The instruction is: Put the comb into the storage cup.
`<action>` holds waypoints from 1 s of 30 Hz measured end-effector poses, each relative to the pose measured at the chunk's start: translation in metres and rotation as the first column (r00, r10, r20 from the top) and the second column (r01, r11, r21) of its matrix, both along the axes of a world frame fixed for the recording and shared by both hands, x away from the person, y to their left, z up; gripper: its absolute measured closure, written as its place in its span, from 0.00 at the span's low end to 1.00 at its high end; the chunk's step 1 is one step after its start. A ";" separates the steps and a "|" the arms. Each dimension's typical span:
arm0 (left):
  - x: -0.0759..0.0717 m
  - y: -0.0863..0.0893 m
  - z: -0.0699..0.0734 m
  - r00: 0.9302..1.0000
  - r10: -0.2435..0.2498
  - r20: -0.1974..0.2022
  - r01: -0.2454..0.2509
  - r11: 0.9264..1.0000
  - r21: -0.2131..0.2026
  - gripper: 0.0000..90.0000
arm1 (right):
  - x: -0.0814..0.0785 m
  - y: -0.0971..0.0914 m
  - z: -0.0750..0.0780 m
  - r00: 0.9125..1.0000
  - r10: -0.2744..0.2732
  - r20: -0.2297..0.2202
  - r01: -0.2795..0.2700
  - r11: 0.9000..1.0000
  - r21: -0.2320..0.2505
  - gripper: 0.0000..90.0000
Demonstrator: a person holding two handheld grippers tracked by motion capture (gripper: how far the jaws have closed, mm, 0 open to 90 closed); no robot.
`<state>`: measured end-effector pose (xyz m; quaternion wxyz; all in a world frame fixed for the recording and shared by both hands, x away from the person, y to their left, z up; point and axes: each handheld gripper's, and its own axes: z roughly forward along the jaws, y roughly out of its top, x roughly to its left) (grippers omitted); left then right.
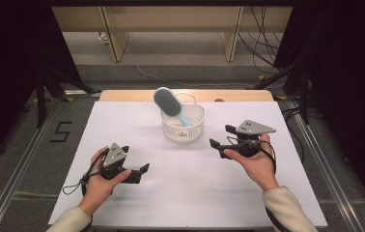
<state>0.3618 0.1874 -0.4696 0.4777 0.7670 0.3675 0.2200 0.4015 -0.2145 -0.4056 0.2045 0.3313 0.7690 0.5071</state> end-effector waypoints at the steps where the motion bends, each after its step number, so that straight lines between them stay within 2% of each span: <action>1: 0.000 0.000 0.000 1.000 0.000 0.001 0.000 1.000 -0.001 0.01 | -0.003 -0.003 -0.001 1.000 -0.002 0.000 0.002 1.000 0.001 0.22; 10: 0.000 0.000 0.000 1.000 0.001 -0.002 -0.001 1.000 0.001 0.01 | -0.028 -0.029 -0.015 1.000 -0.021 0.016 0.021 1.000 0.012 0.22; 16: 0.000 0.000 0.000 1.000 0.002 -0.003 -0.002 1.000 0.004 0.01 | -0.040 -0.041 -0.021 0.999 -0.029 0.031 0.028 0.999 0.020 0.22; 22: 0.000 0.000 -0.001 1.000 0.002 -0.003 -0.002 1.000 0.003 0.01 | -0.048 -0.046 -0.029 0.999 -0.029 0.018 0.029 1.000 0.009 0.22; 30: 0.000 0.000 0.000 1.000 0.002 -0.001 -0.002 1.000 0.009 0.01 | -0.054 -0.051 -0.034 0.999 -0.026 0.031 0.026 1.000 0.008 0.22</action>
